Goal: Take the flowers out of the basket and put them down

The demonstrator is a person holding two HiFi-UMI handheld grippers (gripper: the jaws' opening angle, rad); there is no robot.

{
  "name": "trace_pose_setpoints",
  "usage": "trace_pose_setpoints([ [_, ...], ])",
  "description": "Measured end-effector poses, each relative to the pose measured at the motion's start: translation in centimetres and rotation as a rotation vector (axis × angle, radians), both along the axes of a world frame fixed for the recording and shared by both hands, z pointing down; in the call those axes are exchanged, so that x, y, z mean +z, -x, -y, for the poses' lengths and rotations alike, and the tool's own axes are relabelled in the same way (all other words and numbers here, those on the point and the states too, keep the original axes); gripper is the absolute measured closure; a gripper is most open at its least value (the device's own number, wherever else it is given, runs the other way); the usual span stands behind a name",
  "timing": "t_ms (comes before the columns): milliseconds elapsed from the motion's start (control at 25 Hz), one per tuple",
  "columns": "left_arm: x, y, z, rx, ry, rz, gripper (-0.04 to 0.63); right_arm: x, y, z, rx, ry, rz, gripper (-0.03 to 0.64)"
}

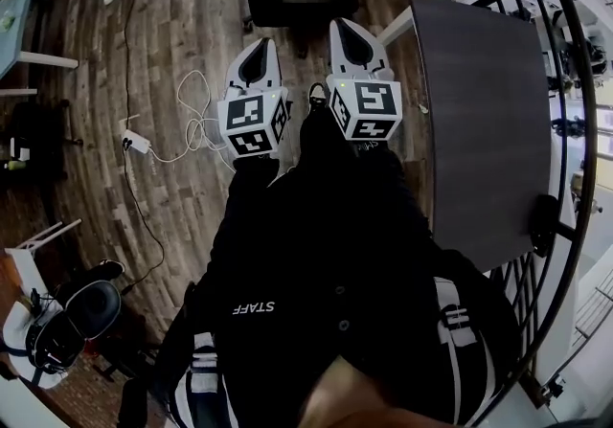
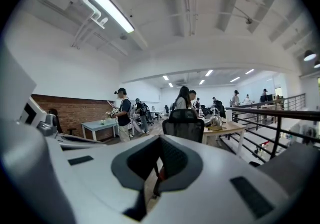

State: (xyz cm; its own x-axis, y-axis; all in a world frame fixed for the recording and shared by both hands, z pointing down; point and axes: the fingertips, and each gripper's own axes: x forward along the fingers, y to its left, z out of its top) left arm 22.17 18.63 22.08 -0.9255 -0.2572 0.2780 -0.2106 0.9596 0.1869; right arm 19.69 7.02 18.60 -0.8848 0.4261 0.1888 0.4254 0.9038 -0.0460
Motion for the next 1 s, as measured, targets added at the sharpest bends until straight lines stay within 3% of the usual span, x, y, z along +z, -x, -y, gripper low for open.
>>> trace_pose_setpoints([
  [320,1.3,15.0,1.9,-0.034,0.001,-0.026,0.597,1.7,15.7,1.7,-0.041,-0.020,-0.049,0.604],
  [560,1.4,23.6,3.9,-0.042,0.015,-0.023,0.597,2.0,23.8,2.0,-0.091,-0.022,-0.047,0.604],
  [1000,3.3,27.9,4.5,-0.048,0.033,-0.066,0.597,4.2,27.9,2.1,-0.106,-0.009,-0.063,0.604],
])
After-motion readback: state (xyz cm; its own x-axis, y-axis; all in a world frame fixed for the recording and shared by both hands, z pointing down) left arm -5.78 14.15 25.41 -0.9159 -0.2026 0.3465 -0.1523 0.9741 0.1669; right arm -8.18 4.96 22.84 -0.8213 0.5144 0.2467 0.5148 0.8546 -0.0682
